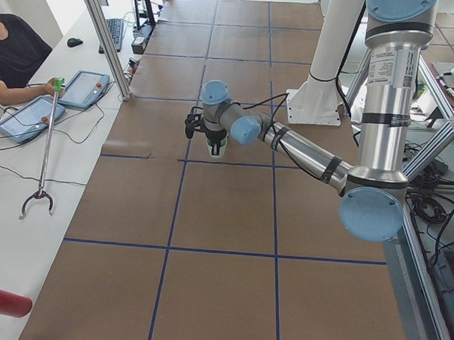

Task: Stack cups
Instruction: 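Lift the held cup and carry it with the left gripper toward the other cup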

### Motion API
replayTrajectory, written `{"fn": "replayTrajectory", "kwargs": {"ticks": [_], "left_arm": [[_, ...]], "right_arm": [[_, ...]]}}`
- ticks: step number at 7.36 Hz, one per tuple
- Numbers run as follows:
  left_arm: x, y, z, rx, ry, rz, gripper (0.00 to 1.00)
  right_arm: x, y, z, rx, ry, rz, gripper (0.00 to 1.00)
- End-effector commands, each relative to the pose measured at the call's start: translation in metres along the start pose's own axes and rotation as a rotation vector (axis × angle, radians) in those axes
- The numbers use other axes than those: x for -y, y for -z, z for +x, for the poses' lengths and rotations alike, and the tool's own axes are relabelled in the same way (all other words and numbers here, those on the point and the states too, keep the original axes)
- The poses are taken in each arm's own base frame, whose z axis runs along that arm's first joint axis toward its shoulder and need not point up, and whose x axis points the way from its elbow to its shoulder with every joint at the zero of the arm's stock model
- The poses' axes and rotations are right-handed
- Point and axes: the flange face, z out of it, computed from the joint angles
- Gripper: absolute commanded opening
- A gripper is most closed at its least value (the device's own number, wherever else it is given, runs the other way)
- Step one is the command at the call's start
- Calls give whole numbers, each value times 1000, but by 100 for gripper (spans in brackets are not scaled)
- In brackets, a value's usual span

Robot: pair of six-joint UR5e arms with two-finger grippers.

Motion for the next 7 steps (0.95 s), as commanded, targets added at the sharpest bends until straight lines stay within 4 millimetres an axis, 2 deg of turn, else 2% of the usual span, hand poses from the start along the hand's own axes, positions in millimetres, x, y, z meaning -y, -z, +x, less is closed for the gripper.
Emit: {"fn": "replayTrajectory", "kwargs": {"ticks": [1, 3, 4, 5, 7], "left_arm": [[5, 2, 91, -25, 117, -36, 0], [-7, -47, 171, -46, 150, -116, 0], [-19, -60, 185, -72, 159, -129, 0], [-24, -72, 191, -72, 166, -134, 0], [-21, -88, 193, -64, 154, -128, 0]], "right_arm": [[0, 0, 0, 0, 0, 0, 100], [0, 0, 0, 0, 0, 0, 100], [0, 0, 0, 0, 1, 1, 100], [0, 0, 0, 0, 0, 0, 100], [0, 1, 0, 0, 2, 2, 100]]}}
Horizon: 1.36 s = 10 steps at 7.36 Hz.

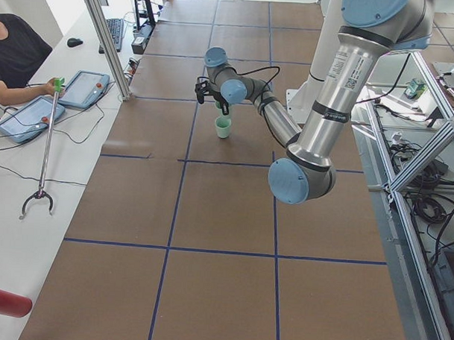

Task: Stack cups
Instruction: 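Lower the held cup into the other cup with the left gripper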

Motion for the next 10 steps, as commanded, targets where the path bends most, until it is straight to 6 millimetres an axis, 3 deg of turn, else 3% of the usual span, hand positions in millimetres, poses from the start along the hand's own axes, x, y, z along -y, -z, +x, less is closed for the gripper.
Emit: {"fn": "replayTrajectory", "kwargs": {"ticks": [1, 10], "left_arm": [[6, -15, -1, -8, -11, 4, 0], [10, -20, -17, -3, -14, 10, 0]], "right_arm": [[0, 0, 0, 0, 0, -1, 100], [0, 0, 0, 0, 0, 1, 100]]}}
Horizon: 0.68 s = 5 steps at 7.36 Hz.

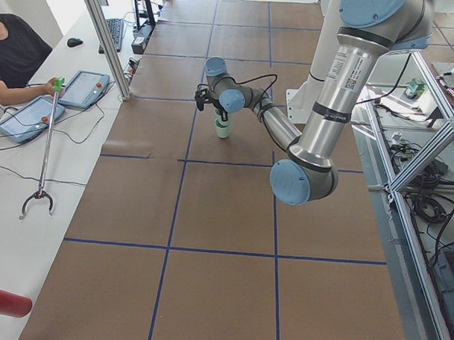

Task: Stack cups
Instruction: 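Lower the held cup into the other cup with the left gripper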

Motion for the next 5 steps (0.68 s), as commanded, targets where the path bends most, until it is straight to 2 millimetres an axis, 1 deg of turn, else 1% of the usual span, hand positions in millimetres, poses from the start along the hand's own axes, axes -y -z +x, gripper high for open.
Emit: {"fn": "replayTrajectory", "kwargs": {"ticks": [1, 5], "left_arm": [[0, -2, -1, 2, 1, -1, 0], [2, -3, -2, 6, 5, -1, 0]], "right_arm": [[0, 0, 0, 0, 0, -1, 100], [0, 0, 0, 0, 1, 1, 100]]}}
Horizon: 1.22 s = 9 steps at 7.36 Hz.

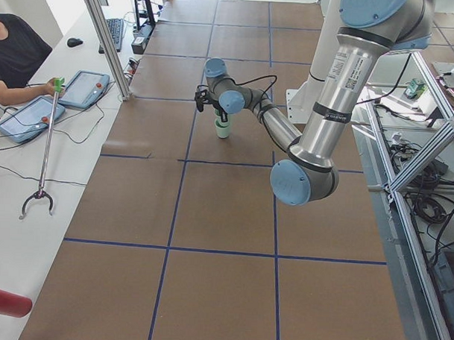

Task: Stack cups
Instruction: 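Lower the held cup into the other cup with the left gripper, then open the left gripper and release the nested cup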

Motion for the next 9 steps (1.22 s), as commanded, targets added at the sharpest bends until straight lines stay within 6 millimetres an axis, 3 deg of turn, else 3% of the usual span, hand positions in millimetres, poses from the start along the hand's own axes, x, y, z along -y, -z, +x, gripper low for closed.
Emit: {"fn": "replayTrajectory", "kwargs": {"ticks": [1, 2, 4, 6, 7, 8, 9], "left_arm": [[1, 0, 0, 0, 1, 0, 22], [1, 2, -1, -1, 2, 3, 99], [1, 5, 0, -6, -1, 7, 100], [18, 33, -6, -24, -62, 55, 100], [34, 53, -19, -24, -113, 94, 100], [44, 55, -37, -5, -146, 103, 100], [71, 80, -78, 27, -235, 152, 100]], "right_arm": [[0, 0, 0, 0, 0, 0, 100], [0, 1, 0, 0, 1, 2, 100], [0, 0, 0, 0, 0, 0, 100], [0, 0, 0, 0, -1, -1, 100], [0, 0, 0, 0, 0, 0, 100], [0, 0, 0, 0, 0, 0, 100], [0, 0, 0, 0, -1, -1, 100]]}}
